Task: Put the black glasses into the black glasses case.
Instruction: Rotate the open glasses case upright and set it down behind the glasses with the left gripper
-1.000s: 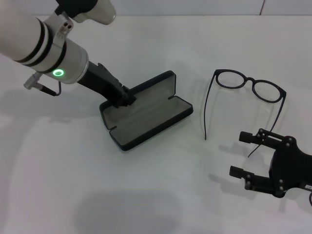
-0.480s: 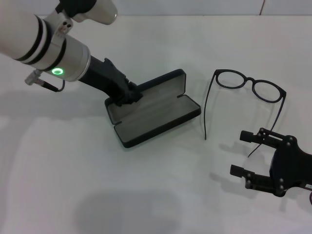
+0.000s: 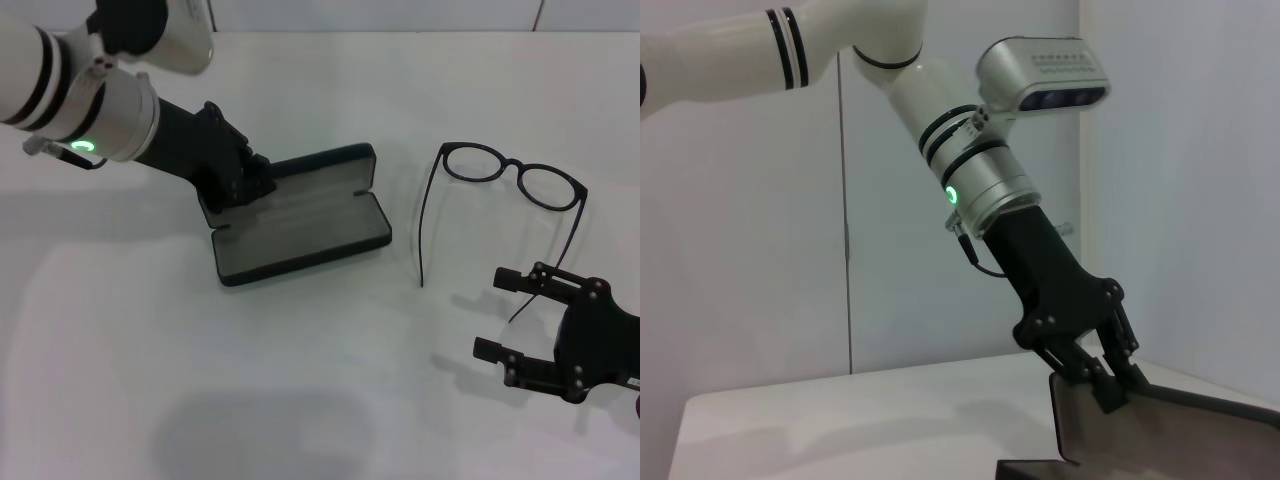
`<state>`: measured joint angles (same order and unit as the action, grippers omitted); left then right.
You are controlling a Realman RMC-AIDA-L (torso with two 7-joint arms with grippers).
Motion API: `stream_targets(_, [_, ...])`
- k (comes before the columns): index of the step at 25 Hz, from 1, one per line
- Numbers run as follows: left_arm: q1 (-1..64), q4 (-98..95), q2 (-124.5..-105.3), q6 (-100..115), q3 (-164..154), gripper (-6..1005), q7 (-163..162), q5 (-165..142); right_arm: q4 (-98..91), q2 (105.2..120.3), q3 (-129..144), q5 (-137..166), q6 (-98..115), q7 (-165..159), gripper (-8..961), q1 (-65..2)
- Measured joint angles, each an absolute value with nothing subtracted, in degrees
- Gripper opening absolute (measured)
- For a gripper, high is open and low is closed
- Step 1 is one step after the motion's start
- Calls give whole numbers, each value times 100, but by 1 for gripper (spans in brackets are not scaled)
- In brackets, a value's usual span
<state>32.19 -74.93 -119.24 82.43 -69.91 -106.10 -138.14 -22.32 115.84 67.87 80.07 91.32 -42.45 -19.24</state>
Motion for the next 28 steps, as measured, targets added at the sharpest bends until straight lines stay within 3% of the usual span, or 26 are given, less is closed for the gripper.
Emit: stream_targets(28, [3006,-7234,-11986,7834,-7183,199,-8887,-13108,-2223,11584,6808,7997,9141,-4245,749,-1943])
